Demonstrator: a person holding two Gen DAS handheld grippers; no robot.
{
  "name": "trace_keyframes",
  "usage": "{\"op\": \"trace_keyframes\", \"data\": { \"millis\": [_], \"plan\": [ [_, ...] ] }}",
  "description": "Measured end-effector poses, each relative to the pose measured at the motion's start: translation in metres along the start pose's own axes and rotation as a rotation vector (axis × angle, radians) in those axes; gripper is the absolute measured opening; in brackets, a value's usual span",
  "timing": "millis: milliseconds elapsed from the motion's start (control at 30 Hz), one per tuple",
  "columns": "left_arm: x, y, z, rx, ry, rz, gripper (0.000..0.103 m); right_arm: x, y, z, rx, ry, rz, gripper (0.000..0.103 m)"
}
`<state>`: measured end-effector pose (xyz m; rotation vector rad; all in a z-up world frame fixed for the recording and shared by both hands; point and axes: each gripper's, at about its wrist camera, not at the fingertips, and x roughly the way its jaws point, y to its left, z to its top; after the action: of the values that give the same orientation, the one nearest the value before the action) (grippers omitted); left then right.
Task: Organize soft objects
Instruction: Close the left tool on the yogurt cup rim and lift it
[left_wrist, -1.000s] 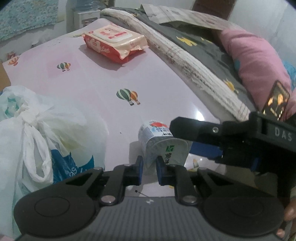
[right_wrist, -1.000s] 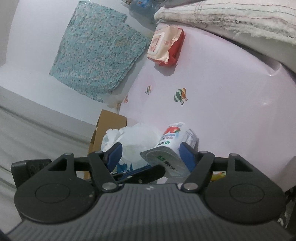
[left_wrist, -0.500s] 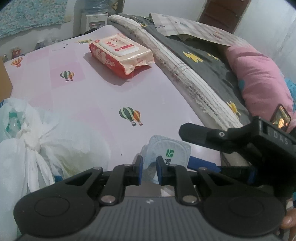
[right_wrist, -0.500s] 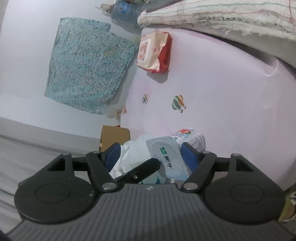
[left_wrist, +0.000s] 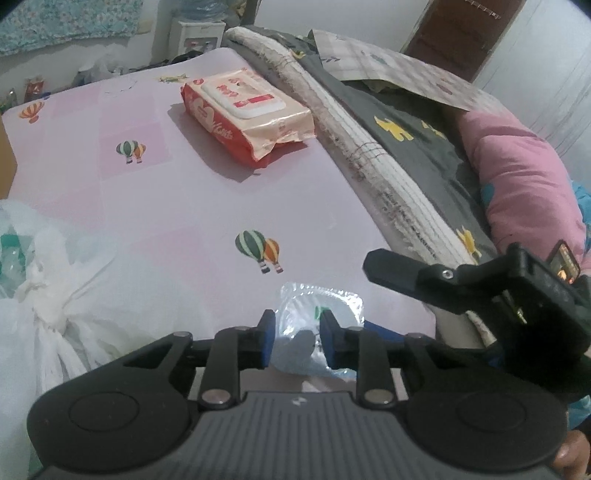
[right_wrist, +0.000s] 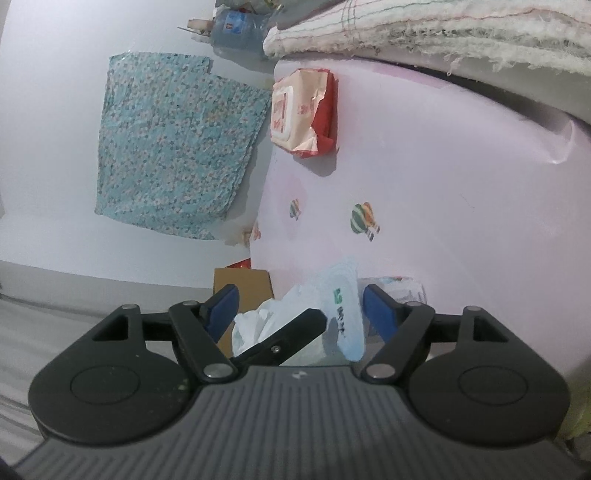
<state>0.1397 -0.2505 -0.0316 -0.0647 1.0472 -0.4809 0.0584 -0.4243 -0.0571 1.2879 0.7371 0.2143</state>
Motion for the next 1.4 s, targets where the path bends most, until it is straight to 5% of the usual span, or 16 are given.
{"op": "trace_keyframes", "data": {
  "millis": [300, 467, 1067, 1400],
  "plan": [
    [-0.012, -0.009, -0.005, 0.071, -0.039, -0.003, 0.056, -0.012, -0.004, 0.003, -0.015, -0.048, -0.017, 0.075],
    [-0.018, -0.014, -0.014, 0.145, -0.011, -0.013, 0.064, -0.018, -0.008, -0.001, -0.051, -0.035, -0.015, 0.075],
    [0.01, -0.027, -0.015, 0.218, 0.042, 0.025, 0.067, 0.005, -0.01, 0.001, -0.101, 0.034, -0.063, 0.04],
    [0.023, -0.033, -0.013, 0.245, 0.065, 0.067, 0.067, 0.007, -0.013, 0.008, -0.093, 0.07, -0.065, 0.037]
  ]
}}
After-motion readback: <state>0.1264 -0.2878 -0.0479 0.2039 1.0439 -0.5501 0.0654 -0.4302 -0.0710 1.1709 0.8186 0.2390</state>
